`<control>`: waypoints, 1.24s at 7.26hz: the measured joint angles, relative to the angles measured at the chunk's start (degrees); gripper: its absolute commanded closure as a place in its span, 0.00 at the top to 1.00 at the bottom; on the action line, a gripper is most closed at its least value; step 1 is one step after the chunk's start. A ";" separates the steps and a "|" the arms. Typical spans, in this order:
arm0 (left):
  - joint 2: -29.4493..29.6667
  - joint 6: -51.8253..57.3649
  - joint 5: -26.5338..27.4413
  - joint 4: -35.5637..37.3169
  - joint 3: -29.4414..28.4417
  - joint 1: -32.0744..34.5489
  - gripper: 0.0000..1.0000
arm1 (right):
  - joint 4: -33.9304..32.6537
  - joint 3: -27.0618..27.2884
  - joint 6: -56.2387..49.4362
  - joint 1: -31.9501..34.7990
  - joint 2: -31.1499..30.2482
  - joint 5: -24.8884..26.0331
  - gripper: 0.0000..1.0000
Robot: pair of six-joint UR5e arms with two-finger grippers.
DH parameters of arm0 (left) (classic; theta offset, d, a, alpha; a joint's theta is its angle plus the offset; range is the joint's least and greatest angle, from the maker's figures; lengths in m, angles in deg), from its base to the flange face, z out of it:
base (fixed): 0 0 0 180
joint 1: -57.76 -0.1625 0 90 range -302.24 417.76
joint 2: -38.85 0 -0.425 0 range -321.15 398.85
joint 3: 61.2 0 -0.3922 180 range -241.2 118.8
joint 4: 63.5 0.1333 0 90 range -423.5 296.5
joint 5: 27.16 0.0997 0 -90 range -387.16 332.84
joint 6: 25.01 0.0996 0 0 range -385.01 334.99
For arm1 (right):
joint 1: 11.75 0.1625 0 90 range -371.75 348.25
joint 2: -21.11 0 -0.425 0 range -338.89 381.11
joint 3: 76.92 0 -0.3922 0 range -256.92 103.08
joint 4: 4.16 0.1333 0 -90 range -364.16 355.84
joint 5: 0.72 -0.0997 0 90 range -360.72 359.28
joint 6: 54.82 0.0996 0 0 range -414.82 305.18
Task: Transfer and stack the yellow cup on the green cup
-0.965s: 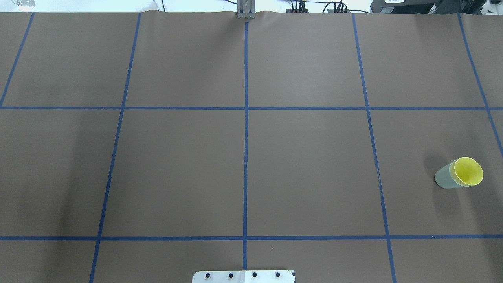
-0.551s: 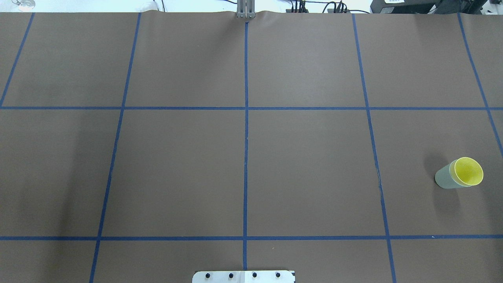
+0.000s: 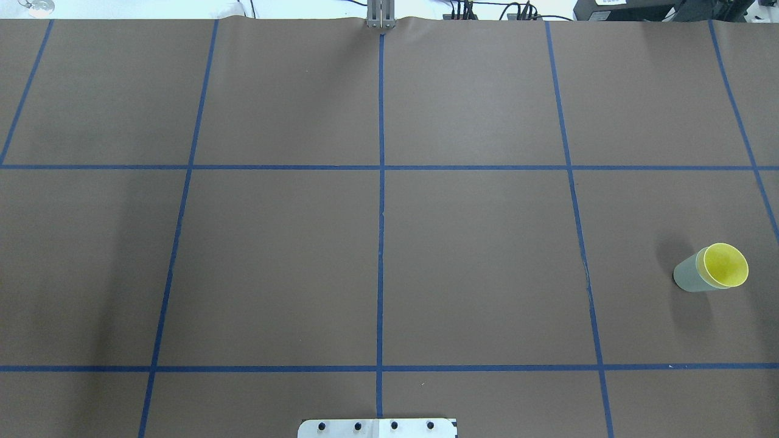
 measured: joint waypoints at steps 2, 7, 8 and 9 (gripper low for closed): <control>-0.77 -0.24 0.19 -0.06 -1.26 0.00 1.00 | 0.00 -0.18 0.08 0.00 0.08 0.00 1.00; -1.58 -0.18 6.51 -0.44 -0.93 0.08 1.00 | 0.00 -0.46 0.18 0.00 0.16 -0.01 1.00; -1.60 -0.16 7.23 -0.45 -0.72 0.08 1.00 | 0.00 -0.52 0.20 0.00 0.17 0.00 1.00; -1.60 -0.16 7.48 -0.45 -0.56 0.08 1.00 | 0.00 -0.54 0.20 0.00 0.18 0.00 1.00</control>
